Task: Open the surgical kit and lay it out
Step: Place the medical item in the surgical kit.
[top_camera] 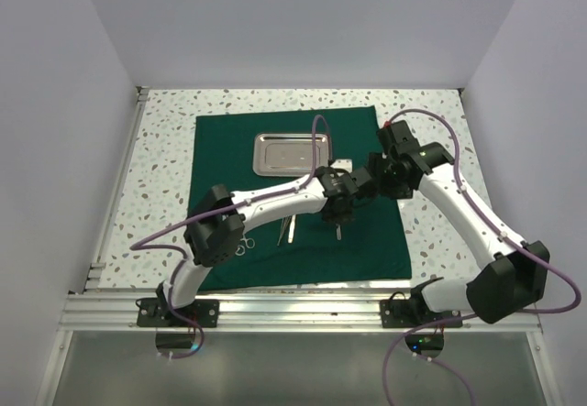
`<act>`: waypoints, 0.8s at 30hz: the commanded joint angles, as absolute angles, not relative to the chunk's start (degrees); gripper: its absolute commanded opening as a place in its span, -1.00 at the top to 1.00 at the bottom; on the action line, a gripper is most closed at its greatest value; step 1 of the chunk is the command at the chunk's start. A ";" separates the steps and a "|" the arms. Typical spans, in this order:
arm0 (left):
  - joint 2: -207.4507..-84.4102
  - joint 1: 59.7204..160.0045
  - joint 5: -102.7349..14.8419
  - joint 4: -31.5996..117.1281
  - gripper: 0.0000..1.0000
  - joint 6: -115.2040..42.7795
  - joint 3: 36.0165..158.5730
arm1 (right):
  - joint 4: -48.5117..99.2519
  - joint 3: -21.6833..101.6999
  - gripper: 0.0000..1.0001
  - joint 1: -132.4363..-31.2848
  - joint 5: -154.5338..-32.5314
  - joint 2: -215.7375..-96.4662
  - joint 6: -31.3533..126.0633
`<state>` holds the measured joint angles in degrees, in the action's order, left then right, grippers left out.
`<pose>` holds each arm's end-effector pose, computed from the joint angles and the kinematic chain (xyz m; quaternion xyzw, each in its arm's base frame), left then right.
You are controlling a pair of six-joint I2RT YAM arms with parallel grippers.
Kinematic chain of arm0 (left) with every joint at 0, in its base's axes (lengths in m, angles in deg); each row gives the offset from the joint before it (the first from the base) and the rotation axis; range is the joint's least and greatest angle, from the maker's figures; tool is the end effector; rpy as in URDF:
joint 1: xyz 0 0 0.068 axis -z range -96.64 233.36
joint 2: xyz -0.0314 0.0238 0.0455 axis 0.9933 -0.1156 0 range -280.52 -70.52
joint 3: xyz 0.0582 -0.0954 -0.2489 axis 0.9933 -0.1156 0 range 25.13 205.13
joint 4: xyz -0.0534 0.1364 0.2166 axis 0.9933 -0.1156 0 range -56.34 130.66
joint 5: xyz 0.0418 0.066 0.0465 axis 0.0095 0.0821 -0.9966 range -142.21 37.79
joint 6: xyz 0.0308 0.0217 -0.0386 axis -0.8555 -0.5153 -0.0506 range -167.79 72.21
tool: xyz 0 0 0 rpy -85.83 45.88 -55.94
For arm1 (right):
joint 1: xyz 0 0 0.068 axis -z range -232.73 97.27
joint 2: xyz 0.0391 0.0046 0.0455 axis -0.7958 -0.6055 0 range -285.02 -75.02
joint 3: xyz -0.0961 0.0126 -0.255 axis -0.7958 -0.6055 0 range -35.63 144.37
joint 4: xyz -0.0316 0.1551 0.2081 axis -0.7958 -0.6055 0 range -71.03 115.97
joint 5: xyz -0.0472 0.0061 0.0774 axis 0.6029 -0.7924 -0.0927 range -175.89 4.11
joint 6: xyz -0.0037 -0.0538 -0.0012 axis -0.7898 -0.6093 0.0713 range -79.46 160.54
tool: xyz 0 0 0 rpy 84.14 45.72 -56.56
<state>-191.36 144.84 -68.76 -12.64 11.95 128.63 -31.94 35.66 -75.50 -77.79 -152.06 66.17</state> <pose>0.2205 -0.3843 0.2225 -0.0094 0.9757 -0.0754 0.2054 0.2408 0.0956 0.3080 0.0404 0.9706 0.0304 0.2355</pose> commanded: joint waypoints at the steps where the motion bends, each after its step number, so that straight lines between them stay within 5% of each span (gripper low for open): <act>1: -190.32 146.99 -68.73 -12.16 1.00 20.40 125.85 | -29.14 34.52 -0.25 -75.94 -79.56 -148.68 67.00; 10: -190.05 149.46 -68.47 -5.75 1.00 26.83 119.17 | -29.14 31.52 -0.25 -76.02 -80.97 -147.00 67.17; 13: -190.14 149.46 -68.91 -6.18 0.27 26.74 120.13 | -29.32 32.05 -0.24 -75.94 -80.88 -147.09 67.17; 16: -189.18 149.46 -71.36 -9.24 -0.08 25.69 123.37 | -29.32 33.10 -0.24 -76.02 -81.14 -147.53 67.17; 19: -186.81 149.19 -76.10 -14.68 -0.33 24.81 127.50 | -28.88 34.94 -0.23 -76.02 -82.28 -148.67 67.26; 24: -177.78 145.78 -81.29 -20.07 -0.43 23.23 127.96 | -27.39 40.21 -0.22 -76.02 -85.71 -152.79 67.61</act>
